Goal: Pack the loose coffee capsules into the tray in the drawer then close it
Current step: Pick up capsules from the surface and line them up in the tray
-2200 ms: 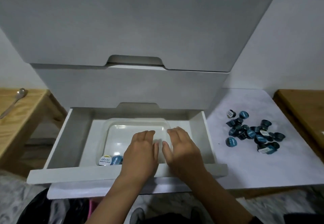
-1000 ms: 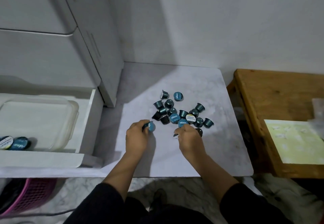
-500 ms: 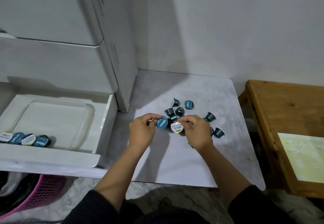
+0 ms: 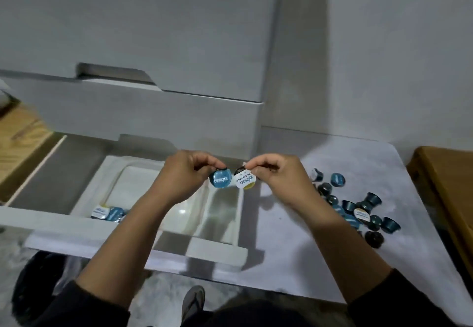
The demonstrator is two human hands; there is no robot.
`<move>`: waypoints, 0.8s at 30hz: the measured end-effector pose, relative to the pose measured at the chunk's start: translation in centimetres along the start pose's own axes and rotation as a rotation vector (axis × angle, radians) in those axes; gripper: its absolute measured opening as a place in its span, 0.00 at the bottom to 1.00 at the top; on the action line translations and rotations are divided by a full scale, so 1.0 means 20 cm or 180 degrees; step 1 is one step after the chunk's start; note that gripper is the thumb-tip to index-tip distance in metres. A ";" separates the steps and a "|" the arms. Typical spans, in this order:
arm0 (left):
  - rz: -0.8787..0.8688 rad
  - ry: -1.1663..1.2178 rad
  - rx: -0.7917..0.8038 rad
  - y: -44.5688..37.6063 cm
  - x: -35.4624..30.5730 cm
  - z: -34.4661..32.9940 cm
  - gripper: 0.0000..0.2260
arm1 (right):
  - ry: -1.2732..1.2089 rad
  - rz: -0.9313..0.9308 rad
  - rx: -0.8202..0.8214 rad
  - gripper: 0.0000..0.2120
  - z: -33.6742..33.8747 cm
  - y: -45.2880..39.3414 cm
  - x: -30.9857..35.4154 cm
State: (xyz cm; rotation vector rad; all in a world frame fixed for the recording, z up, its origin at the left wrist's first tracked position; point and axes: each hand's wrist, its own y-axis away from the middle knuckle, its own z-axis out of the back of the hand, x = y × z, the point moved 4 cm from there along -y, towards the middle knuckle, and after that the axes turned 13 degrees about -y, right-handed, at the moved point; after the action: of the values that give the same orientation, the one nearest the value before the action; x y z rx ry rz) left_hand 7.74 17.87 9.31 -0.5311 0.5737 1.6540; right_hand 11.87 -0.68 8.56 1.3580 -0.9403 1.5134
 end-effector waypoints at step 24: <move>-0.0469 -0.1012 0.2014 -0.18 0.84 0.03 0.10 | 0.1825 -0.1120 0.1173 0.09 -0.93 -0.27 -0.38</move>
State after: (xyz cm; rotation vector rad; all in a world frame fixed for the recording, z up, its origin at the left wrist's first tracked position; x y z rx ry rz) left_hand 8.70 31.51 -1.05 0.1477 0.7541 1.2873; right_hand 10.84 17.57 -1.37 1.1504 -0.0614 1.7045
